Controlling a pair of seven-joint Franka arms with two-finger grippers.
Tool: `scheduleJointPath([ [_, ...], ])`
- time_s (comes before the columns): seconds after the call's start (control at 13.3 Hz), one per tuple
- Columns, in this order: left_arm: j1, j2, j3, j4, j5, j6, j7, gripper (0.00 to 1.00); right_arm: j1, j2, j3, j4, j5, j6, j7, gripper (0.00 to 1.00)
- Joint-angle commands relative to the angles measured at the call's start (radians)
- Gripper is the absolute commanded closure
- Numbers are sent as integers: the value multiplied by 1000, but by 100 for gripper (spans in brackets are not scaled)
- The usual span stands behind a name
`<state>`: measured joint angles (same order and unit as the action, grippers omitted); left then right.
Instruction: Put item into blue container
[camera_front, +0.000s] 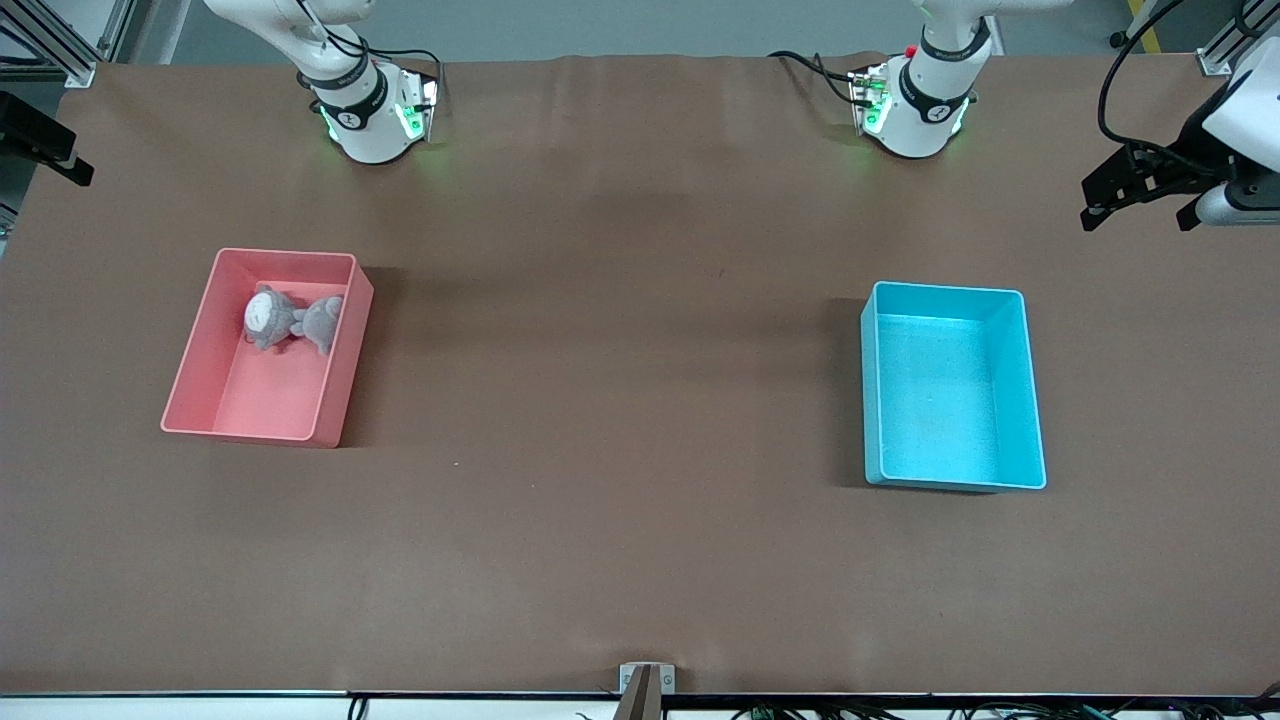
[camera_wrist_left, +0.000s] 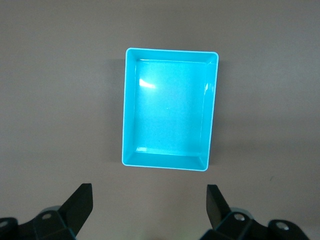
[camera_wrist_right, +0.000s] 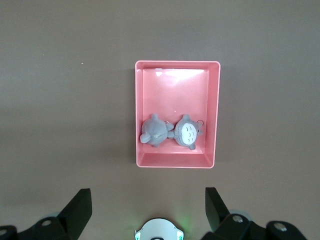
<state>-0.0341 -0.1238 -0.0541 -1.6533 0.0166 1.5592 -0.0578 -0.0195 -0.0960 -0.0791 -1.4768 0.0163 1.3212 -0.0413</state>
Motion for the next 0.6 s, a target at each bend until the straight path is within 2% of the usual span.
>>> scheduleJointPath([
  [0.0, -1, 18, 8, 24, -4, -1, 13, 0, -62, 62, 1, 15, 7, -7, -6, 0],
  [0.15, -3, 18, 7, 24, -4, -2, 12, 0, -88, 100, 2, 10, 14, 4, -5, 0],
  [0.53, -3, 27, 7, 21, -6, -7, 15, 0, -91, 283, 2, 16, 1, 56, -8, 0],
])
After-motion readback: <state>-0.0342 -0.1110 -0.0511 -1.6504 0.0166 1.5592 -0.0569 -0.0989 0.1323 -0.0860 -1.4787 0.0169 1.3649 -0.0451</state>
